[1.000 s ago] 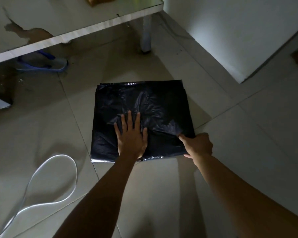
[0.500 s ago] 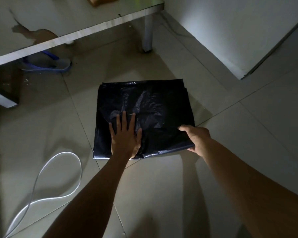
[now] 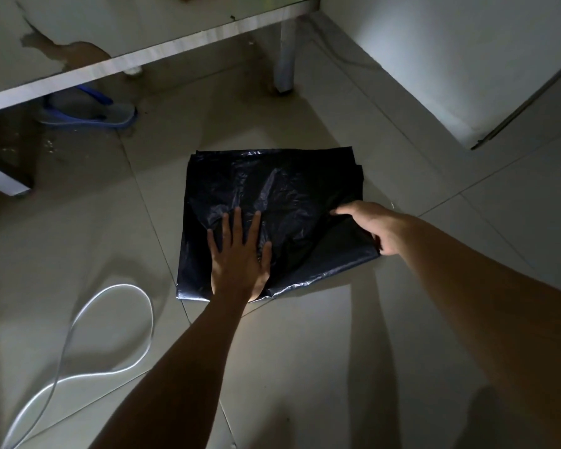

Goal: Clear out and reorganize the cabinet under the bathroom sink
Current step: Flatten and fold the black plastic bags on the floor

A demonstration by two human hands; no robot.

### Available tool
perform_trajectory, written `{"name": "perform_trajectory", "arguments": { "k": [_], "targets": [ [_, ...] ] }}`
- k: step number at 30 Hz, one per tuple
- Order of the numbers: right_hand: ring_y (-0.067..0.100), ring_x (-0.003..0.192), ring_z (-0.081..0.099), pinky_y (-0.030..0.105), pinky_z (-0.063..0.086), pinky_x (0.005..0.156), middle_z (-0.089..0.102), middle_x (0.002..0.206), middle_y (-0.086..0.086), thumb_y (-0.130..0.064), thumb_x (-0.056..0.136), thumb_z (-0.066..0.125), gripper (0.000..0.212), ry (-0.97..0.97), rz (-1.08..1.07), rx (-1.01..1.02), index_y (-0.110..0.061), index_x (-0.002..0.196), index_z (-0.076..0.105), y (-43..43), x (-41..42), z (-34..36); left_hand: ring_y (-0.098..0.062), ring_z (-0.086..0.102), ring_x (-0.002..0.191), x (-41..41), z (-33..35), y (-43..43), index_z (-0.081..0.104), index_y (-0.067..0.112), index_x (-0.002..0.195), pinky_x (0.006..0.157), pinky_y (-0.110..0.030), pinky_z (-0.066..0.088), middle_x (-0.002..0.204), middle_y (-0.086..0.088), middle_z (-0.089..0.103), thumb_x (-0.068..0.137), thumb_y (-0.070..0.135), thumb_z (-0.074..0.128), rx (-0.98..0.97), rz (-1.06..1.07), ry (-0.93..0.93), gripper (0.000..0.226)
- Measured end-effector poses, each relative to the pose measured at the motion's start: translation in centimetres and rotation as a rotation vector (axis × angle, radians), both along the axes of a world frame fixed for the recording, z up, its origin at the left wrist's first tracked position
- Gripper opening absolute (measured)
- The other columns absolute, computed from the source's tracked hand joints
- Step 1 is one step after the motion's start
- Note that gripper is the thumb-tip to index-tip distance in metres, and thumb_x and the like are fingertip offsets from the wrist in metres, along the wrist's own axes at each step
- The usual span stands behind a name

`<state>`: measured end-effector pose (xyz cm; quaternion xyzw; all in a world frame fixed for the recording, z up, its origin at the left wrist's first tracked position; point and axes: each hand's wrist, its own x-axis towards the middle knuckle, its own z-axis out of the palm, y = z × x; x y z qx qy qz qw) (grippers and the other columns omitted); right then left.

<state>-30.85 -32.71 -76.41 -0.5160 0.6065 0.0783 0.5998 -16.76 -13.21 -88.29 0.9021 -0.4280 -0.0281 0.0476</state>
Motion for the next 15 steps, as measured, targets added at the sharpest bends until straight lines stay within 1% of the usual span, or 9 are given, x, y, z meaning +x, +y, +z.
{"name": "perform_trajectory", "arguments": {
  "k": [1,4,7,9,10,11,13,14,15],
  "targets": [
    [0.03,0.085,0.073,0.038,0.061,0.076,0.075,0.1,0.016,-0.03,0.085,0.069,0.033,-0.021,0.012,0.014,-0.009,0.111,0.069,0.0,0.1,0.6,-0.03,0.001,0.152,0.0,0.0,0.0,0.002,0.031,0.158,0.12,-0.058,0.006,0.166,-0.009,-0.001,0.1,0.056,0.013,0.007,0.001,0.0,0.064],
    [0.028,0.079,0.072,0.032,0.06,0.066,0.074,0.1,0.017,-0.018,0.09,0.062,0.027,-0.075,0.038,0.033,-0.006,0.114,0.067,-0.1,1.0,1.5,-0.03,0.0,0.152,0.1,0.0,0.1,0.001,0.03,0.158,0.119,-0.058,0.006,0.166,-0.009,-0.003,0.1,0.056,0.013,0.009,-0.003,0.007,0.064],
    [0.023,0.065,0.068,0.024,0.055,0.052,0.069,0.084,0.013,-0.01,0.092,0.056,0.014,-0.14,0.096,0.002,-0.006,0.103,0.064,0.4,3.0,2.8,-0.03,-0.002,0.152,0.1,0.1,0.1,0.0,0.03,0.158,0.119,-0.059,0.006,0.165,-0.009,-0.005,0.1,0.058,0.012,0.007,-0.018,0.001,0.065],
    [0.019,0.06,0.063,0.022,0.051,0.052,0.064,0.079,0.011,-0.006,0.091,0.055,0.007,-0.157,0.158,-0.06,-0.01,0.092,0.061,1.1,5.0,3.9,-0.03,-0.003,0.152,0.3,0.0,0.1,-0.002,0.03,0.157,0.119,-0.059,0.005,0.165,-0.009,-0.006,0.099,0.059,0.007,0.002,-0.015,0.018,0.066],
    [0.019,0.063,0.061,0.024,0.052,0.058,0.062,0.079,0.01,-0.005,0.089,0.055,0.008,-0.161,0.186,-0.092,-0.012,0.088,0.06,1.6,6.1,4.4,-0.031,-0.003,0.152,0.2,0.3,0.1,-0.003,0.029,0.158,0.119,-0.059,0.004,0.165,-0.01,-0.007,0.098,0.059,0.006,0.002,-0.012,0.028,0.068],
    [0.02,0.069,0.062,0.028,0.054,0.067,0.062,0.081,0.01,-0.005,0.088,0.055,0.009,-0.159,0.222,-0.114,-0.013,0.087,0.06,2.2,7.4,4.9,-0.032,-0.005,0.152,0.3,0.1,0.1,-0.005,0.027,0.157,0.119,-0.06,0.004,0.165,-0.011,-0.008,0.098,0.06,0.011,0.008,-0.018,0.027,0.07],
    [0.024,0.079,0.064,0.038,0.057,0.079,0.064,0.087,0.009,-0.006,0.086,0.052,0.012,-0.136,0.293,-0.15,-0.016,0.089,0.059,3.6,9.6,5.7,-0.035,-0.012,0.15,0.3,0.8,0.2,-0.012,0.024,0.156,0.118,-0.062,-0.001,0.163,-0.015,-0.017,0.095,0.062,0.036,0.107,-0.055,0.064,0.087],
    [0.024,0.076,0.063,0.038,0.059,0.075,0.063,0.085,0.008,-0.006,0.087,0.05,0.012,-0.137,0.328,-0.172,-0.016,0.087,0.058,4.4,10.7,6.0,-0.037,-0.016,0.149,0.5,1.5,0.3,-0.015,0.022,0.156,0.117,-0.063,-0.002,0.161,-0.017,-0.022,0.09,0.06,0.05,0.173,-0.068,0.075,0.099],
    [0.022,0.07,0.062,0.034,0.059,0.065,0.061,0.08,0.007,-0.006,0.088,0.048,0.012,-0.15,0.362,-0.185,-0.016,0.084,0.055,5.2,11.8,6.3,-0.039,-0.02,0.148,0.6,1.8,0.2,-0.017,0.02,0.155,0.117,-0.064,-0.002,0.159,-0.018,-0.026,0.087,0.057,0.057,0.234,-0.082,0.053,0.107]
  ]
}}
